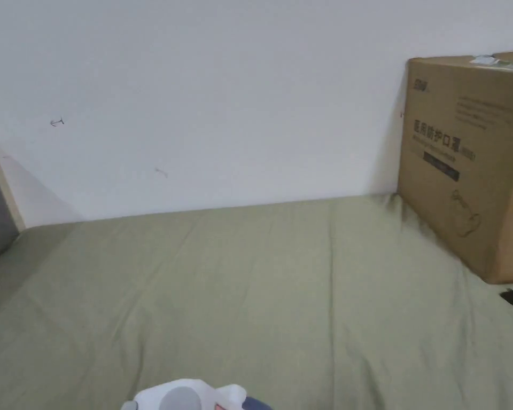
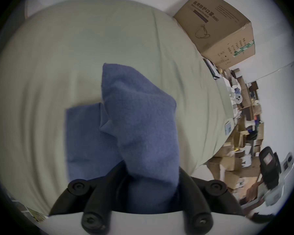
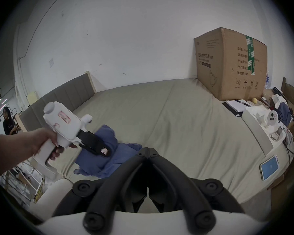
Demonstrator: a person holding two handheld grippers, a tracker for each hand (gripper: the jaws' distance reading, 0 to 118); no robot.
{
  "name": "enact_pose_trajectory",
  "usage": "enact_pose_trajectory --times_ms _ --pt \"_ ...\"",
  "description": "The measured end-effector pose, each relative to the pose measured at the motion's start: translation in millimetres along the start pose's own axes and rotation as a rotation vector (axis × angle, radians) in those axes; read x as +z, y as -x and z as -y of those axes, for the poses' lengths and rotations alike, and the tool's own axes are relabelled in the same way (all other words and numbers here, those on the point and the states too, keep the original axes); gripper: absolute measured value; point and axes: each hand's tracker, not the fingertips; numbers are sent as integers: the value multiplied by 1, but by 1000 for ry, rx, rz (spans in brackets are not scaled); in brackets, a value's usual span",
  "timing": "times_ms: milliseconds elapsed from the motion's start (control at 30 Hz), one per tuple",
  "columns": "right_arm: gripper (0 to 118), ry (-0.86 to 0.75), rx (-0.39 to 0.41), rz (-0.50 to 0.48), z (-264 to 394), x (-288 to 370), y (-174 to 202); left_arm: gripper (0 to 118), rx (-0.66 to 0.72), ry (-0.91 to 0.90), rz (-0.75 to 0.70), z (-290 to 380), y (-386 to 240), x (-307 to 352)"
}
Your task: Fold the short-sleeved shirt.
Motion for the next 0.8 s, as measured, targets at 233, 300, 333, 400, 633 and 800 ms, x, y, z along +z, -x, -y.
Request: enact_pose_trajectory --times_ms 233,300,333,400,633,800 --pt "0 23 -79 12 5 -3 -13 110 249 68 380 -3 9 -28" --pt "0 18 -75 9 5 -3 -12 110 235 -37 470 3 15 -2" --pt "0 17 -70 9 6 -3 -12 111 204 -78 437 6 16 13" --pt "0 19 -57 6 5 -4 -11 111 128 -164 304 15 13 39" --pt "0 15 -35 -3 5 -7 -10 0 -152 -223 22 32 -16 26" --pt "0 23 -49 4 8 -7 -16 0 -155 -63 123 33 -43 -37"
